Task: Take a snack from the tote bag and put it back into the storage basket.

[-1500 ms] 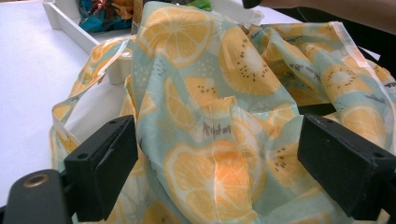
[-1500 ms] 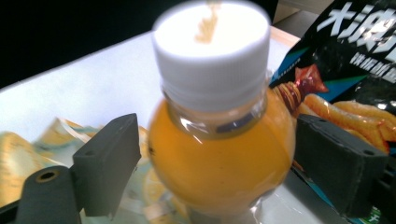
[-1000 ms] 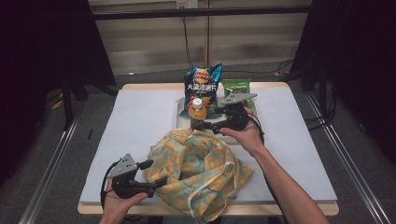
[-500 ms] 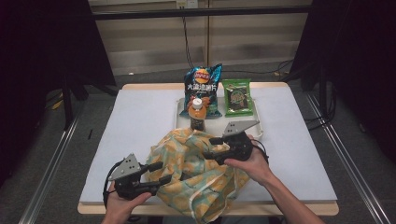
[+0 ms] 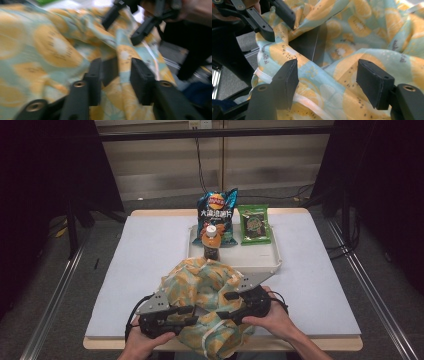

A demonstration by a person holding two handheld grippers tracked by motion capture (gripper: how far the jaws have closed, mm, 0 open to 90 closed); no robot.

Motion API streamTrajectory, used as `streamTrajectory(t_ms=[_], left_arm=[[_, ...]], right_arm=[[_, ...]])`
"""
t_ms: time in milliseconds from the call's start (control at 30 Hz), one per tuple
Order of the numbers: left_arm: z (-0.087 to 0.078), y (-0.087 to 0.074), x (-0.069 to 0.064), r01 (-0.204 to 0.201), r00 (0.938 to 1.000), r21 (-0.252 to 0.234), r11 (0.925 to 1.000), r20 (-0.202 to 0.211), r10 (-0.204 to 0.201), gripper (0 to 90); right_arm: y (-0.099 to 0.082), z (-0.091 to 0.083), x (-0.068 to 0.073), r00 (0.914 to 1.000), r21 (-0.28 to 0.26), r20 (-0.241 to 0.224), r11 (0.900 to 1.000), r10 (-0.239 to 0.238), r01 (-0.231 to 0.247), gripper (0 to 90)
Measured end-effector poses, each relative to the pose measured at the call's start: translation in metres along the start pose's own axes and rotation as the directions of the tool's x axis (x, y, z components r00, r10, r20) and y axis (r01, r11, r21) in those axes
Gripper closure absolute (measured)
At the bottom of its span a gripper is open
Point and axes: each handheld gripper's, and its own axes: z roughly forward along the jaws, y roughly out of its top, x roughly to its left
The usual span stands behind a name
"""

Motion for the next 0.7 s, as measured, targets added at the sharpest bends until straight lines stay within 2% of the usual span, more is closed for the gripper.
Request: streamTrajectory(t_ms=[67, 167, 300, 367, 567, 633, 700], left_arm=[[0.004, -0.004, -0.001, 0.001, 0.9993, 0.031, 0.9995, 0.038, -0.002, 70.9], [0.009, -0.004, -0.003, -0.013, 0.9987, 0.056, 0.9984, 0.050, 0.010, 74.0], [0.012, -0.002, -0.005, -0.010, 0.9984, 0.066, 0.9978, 0.057, 0.006, 73.9], [0.014, -0.001, -0.005, 0.007, 0.9980, 0.057, 0.9983, 0.062, -0.010, 69.3], [0.013, 0.000, -0.011, -0.018, 0.9972, 0.072, 0.9972, 0.074, 0.013, 64.0], [0.009, 0.000, -0.015, -0.032, 0.9946, 0.063, 0.9975, 0.101, 0.025, 64.9], [0.005, -0.002, -0.018, -0.035, 0.9947, 0.077, 0.9965, 0.099, 0.027, 67.3]], right_arm=[[-0.002, 0.001, 0.002, 1.0000, 0.011, -0.003, 0.9999, -0.006, 0.006, 33.5], [-0.001, 0.003, 0.005, 0.9997, 0.014, -0.020, 0.9998, -0.014, 0.014, 36.5], [-0.004, 0.005, 0.012, 0.9992, 0.026, -0.027, 0.9993, -0.027, 0.028, 33.5], [-0.007, 0.003, 0.014, 0.9989, 0.037, -0.034, 0.9987, -0.033, 0.034, 31.1], [-0.022, -0.003, 0.021, 0.9987, 0.063, -0.033, 0.9972, -0.038, 0.040, 27.5], [-0.025, -0.002, 0.022, 0.9986, 0.068, -0.044, 0.9972, -0.030, 0.033, 27.6], [-0.025, -0.002, 0.022, 0.9982, 0.066, -0.054, 0.9974, -0.025, 0.028, 29.0]])
